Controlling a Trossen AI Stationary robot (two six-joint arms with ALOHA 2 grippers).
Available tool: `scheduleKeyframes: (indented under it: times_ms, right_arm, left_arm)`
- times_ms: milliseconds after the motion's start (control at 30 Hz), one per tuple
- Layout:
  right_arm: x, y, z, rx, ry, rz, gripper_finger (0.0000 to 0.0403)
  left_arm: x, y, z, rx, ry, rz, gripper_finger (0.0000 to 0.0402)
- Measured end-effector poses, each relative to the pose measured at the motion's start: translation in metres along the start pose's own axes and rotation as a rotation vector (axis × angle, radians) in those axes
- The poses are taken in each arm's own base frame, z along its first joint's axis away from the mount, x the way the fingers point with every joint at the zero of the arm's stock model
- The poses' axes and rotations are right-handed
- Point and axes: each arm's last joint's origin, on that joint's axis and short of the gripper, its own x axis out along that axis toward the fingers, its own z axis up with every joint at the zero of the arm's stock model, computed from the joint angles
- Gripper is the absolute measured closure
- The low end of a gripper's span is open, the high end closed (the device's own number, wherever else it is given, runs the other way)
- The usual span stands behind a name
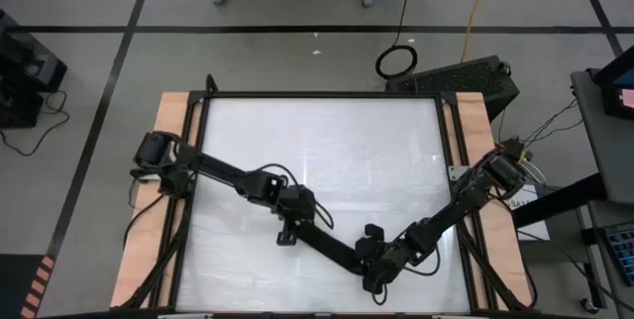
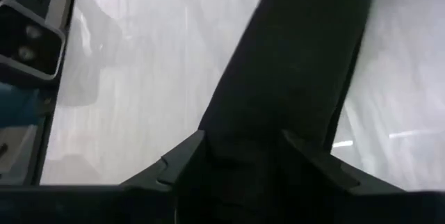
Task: Roll towel
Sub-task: Roll the black towel
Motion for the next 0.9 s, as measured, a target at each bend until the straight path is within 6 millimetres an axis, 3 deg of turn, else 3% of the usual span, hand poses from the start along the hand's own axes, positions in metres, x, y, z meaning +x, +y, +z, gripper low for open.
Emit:
scheduleKeyframes:
  times_ms: [333,667,900]
  right_arm:
    - [0.007,-0.020,0.018,0.166,-0.042,-0.065,0.0232]
    - [0.014,-0.045,0.040,0.333,-0.175,-0.181,0.0232]
    - [0.018,-0.064,0.055,0.395,-0.230,-0.219,0.0232]
  left_arm:
    - [-0.037,-0.008,0.006,-0.070,-0.085,0.056,0.0196]
    - [-0.058,-0.036,0.007,-0.172,-0.163,-0.022,0.0196]
    - [-0.084,-0.055,0.009,-0.150,-0.253,-0.072,0.0196]
